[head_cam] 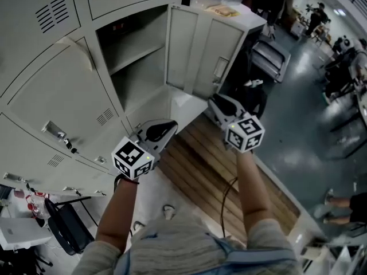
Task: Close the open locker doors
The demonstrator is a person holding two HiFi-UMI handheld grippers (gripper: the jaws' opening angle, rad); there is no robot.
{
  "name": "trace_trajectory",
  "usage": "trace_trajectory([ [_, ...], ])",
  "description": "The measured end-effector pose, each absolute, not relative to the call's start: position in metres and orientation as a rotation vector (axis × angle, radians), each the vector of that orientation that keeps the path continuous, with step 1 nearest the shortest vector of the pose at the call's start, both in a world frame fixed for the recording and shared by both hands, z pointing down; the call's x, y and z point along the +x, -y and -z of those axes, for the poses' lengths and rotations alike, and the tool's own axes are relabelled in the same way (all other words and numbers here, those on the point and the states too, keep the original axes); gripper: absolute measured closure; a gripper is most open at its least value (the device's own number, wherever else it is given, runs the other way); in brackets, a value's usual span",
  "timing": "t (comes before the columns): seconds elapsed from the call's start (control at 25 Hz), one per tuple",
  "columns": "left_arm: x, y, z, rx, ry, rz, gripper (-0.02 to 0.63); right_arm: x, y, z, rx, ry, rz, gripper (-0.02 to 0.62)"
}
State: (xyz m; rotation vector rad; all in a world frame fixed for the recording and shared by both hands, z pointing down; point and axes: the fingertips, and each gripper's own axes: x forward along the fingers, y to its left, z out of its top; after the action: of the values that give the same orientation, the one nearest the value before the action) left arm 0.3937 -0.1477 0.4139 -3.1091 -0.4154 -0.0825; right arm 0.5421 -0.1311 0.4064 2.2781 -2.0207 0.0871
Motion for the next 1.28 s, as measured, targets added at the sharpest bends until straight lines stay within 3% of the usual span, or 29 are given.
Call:
trace_trajectory([
  [0.2,0.419,0.155,-0.412,-3.121,0.387,0.073,0.603,0.581,0.130,-0.411,2.285,2.000,-0.114,0.531],
  [0.28,0.425,0.158,-0.412,-3.125,0.375,0.069,0.601,0.590,0.133,-0.415,2.269,2.004,-0.135,0.501],
  [0.76,0.433,0.164,-0.414,-3.134,0.362,0.074,0.601,0.664,0.139,-0.410,2.330,1.944,-0.153,0.500],
  [1.28,0.426,0.166,-0.414,-3.130,0.354,0.079,0.601,0.684,0.156,-0.416,2.282,1.913,-0.152,0.502],
])
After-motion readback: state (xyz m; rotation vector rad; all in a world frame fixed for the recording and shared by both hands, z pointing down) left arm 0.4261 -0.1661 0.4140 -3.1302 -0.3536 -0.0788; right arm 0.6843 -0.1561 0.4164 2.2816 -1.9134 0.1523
